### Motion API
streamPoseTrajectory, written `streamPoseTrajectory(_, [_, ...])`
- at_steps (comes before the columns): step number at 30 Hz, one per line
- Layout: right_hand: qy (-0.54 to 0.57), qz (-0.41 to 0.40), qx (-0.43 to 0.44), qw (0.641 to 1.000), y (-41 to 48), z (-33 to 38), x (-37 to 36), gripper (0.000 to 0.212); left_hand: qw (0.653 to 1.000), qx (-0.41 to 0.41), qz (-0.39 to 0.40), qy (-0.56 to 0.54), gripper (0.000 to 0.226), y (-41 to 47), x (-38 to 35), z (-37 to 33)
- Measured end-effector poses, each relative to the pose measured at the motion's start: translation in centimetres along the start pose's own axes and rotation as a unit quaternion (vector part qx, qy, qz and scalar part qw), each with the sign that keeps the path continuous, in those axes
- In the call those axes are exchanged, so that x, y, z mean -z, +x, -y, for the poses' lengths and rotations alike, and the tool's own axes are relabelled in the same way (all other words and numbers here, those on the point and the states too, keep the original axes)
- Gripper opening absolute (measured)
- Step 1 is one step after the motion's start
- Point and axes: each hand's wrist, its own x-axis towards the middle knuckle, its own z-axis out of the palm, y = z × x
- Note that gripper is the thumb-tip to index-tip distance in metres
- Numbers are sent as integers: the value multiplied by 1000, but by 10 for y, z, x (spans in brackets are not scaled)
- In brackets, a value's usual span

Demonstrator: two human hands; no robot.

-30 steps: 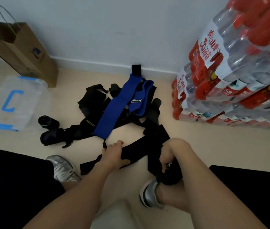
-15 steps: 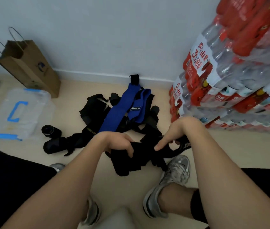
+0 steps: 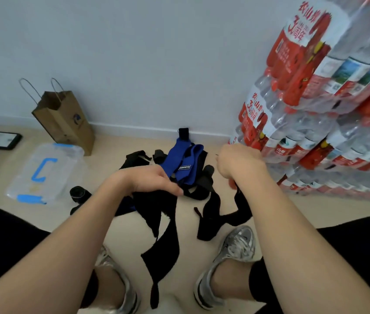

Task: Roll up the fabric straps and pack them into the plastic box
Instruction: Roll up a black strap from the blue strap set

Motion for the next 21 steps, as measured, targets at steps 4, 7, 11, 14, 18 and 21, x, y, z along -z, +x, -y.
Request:
streamPoseTrajectory(4, [5, 7, 125, 992, -5, 7, 17, 18, 996, -41, 44, 61, 28, -21, 23, -10])
streamPoseTrajectory(7, [66, 121, 198, 971, -15, 21, 40, 27, 994, -64, 51, 77, 32, -39, 43, -30])
streamPoseTrajectory(11, [126, 256, 287, 915, -30, 44, 60, 33, 987, -108, 35, 111, 20, -61, 79, -62])
streamPoseTrajectory(14, [176, 227, 275, 918, -31, 48, 82, 31, 985, -116, -15, 129, 20, -77, 114, -77])
streamPoseTrajectory(18, [296, 77, 247, 919, -24, 52, 120, 43, 957, -134, -215, 142, 22, -81, 150, -83])
streamPoseTrajectory(21, [417, 32, 244, 875, -13, 59, 140, 40, 905, -83, -401, 118, 34, -76, 160, -83])
